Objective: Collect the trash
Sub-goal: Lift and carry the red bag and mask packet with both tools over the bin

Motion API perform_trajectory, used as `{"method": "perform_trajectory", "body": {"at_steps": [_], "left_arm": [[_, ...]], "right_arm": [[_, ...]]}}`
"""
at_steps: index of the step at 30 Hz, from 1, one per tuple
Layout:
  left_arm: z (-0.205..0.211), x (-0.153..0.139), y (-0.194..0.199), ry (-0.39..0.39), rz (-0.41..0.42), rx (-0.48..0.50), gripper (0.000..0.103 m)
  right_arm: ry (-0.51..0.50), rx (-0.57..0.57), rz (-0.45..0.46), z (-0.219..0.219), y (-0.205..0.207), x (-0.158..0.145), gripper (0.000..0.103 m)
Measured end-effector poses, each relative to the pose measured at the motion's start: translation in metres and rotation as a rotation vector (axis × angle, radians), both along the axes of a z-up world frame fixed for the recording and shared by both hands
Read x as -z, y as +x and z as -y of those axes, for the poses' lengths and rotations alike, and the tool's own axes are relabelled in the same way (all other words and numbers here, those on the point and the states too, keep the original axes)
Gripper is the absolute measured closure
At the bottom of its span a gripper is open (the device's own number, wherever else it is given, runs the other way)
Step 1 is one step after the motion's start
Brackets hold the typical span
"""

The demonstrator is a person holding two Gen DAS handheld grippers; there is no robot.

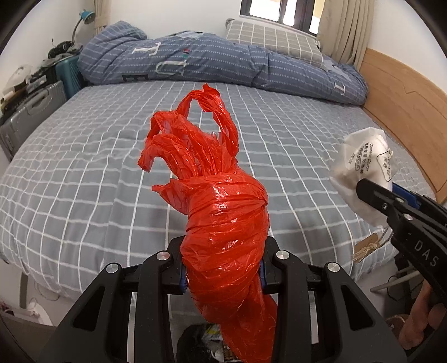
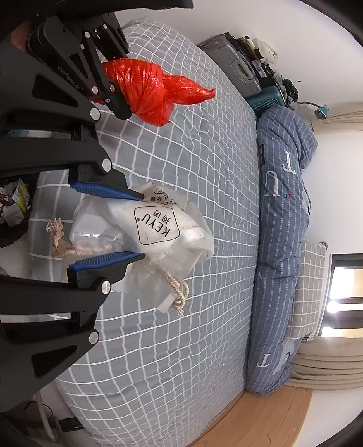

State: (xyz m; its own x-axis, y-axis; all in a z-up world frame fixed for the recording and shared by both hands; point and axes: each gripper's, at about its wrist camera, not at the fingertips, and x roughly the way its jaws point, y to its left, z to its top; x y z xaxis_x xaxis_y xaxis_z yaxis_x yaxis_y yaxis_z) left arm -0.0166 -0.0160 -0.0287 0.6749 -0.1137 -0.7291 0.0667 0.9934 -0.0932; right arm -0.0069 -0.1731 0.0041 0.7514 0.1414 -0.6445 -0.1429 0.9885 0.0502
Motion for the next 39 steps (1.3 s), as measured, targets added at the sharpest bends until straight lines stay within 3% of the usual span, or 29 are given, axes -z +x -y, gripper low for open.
{"method": "perform_trajectory", "body": {"at_steps": [11,25,39], "left_arm": [[-0.006,0.006,-0.04,0.01,-0.038,-0.026,0.07],[-0.012,-0.002,-0.09,-0.005,-0.051,-0.043,0.07],[-0.023,0.035,-0.13,0.014,-0.141,-0.074,0.07]], "right_arm": [[-0.002,0.003,-0.018,0.001,-0.045,0.013,0.069],[-0.009,-0.004,-0.019,-0.003,-0.102,0.007,0.069],[-0.011,0.012,-0.131,-0.002,-0.14,0.044,0.068]]}}
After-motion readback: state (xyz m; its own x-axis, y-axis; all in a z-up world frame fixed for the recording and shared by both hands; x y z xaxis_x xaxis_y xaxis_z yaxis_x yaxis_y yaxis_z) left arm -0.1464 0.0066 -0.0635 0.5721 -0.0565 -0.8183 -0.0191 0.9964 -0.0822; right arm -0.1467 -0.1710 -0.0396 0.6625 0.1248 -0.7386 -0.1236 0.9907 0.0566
